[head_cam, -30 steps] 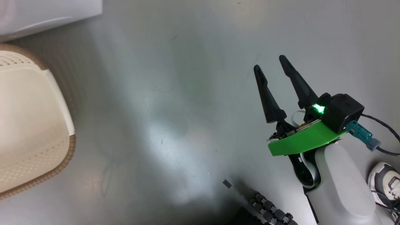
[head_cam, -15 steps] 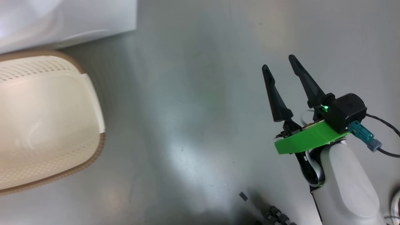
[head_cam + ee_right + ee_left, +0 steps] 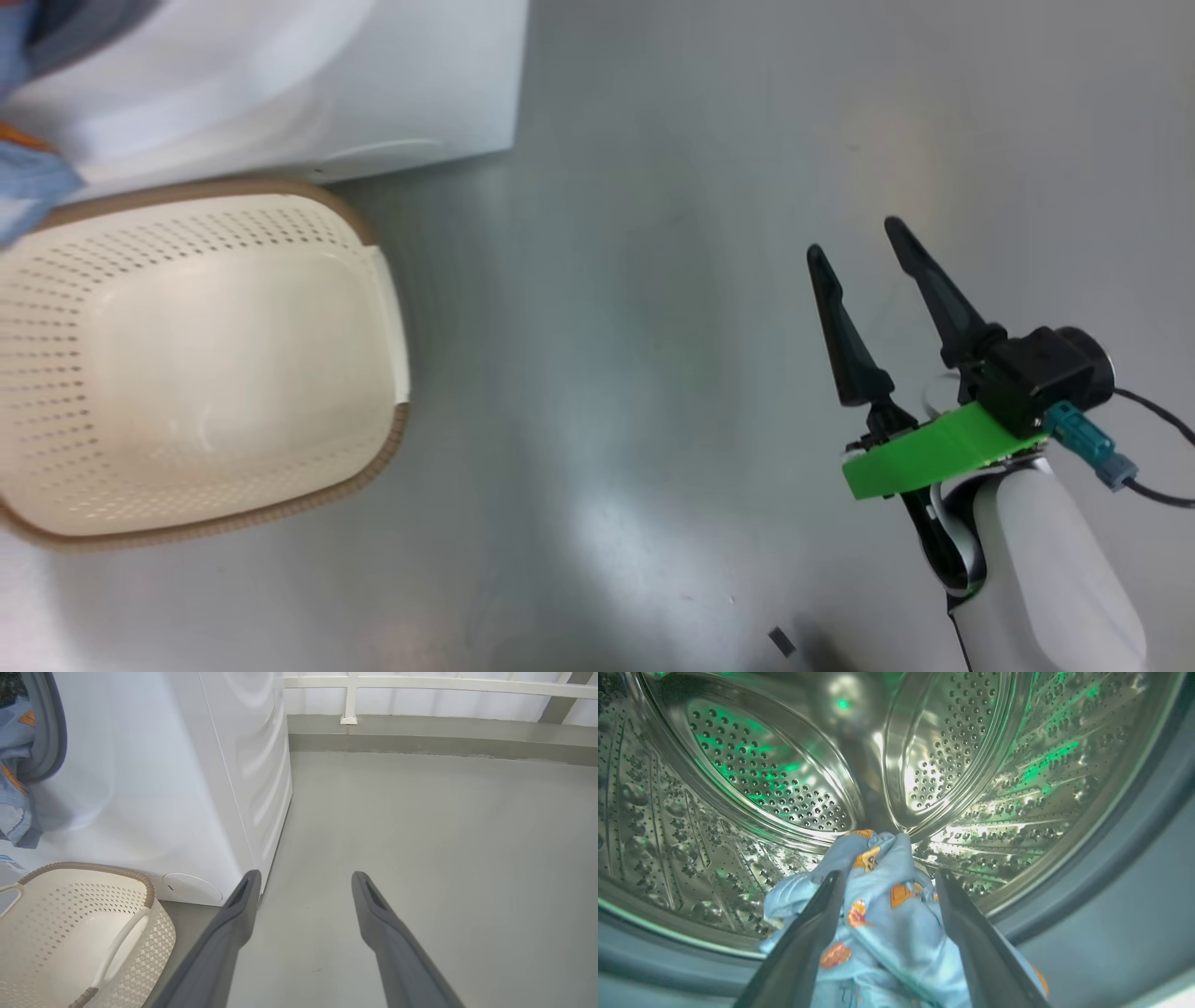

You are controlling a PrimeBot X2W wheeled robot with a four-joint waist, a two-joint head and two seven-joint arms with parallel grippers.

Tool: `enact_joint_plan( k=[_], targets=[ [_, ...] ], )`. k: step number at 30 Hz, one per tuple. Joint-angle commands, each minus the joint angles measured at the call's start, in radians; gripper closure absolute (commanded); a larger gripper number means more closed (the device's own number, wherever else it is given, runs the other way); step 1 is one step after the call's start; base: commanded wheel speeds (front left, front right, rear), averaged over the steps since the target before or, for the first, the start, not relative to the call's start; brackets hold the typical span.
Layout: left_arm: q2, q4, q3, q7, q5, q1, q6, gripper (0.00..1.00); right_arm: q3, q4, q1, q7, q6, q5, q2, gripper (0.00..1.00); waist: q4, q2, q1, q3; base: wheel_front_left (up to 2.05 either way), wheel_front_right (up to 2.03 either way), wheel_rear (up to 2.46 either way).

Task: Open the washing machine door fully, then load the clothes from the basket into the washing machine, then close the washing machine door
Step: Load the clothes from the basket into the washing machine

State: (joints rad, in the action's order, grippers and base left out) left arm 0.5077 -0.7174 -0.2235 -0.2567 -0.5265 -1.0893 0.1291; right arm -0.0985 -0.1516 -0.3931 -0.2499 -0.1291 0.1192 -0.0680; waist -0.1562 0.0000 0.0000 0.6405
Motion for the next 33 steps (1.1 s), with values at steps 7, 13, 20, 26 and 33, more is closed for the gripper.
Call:
enact_joint_plan(
  k=[7,13,20,26,33],
  targets=[
    [0.011,0.237,0.113,-0.005,0.012,0.272,-0.035,0.00,-0.016,0.018,0.058,-0.012,-0.002,-0.012,-0.008,0.00,0.042,0.0000,0.0000,-0.067,0.00,0.00,0.00],
    [-0.075,0.422,0.181,-0.005,0.046,0.498,-0.083,0.00,-0.014,0.015,0.084,-0.012,-0.002,-0.017,-0.018,0.00,0.055,0.0000,0.0000,-0.104,0.00,0.00,0.00],
    [-0.197,0.555,0.221,-0.005,0.106,0.669,-0.119,0.00,-0.009,0.014,0.099,-0.012,-0.002,-0.019,-0.030,0.00,0.064,0.0000,0.0000,-0.132,0.00,0.00,0.00],
    [-0.293,0.603,0.238,-0.005,0.160,0.750,-0.121,0.00,-0.002,0.018,0.109,-0.012,-0.002,-0.020,-0.037,0.00,0.072,0.0000,0.0000,-0.143,0.00,0.00,0.00],
    [-0.355,0.634,0.274,-0.005,0.229,0.811,-0.114,0.00,0.002,0.021,0.112,-0.012,-0.002,-0.020,-0.037,0.00,0.070,0.0000,0.0000,-0.142,0.00,0.00,0.00]
  ],
)
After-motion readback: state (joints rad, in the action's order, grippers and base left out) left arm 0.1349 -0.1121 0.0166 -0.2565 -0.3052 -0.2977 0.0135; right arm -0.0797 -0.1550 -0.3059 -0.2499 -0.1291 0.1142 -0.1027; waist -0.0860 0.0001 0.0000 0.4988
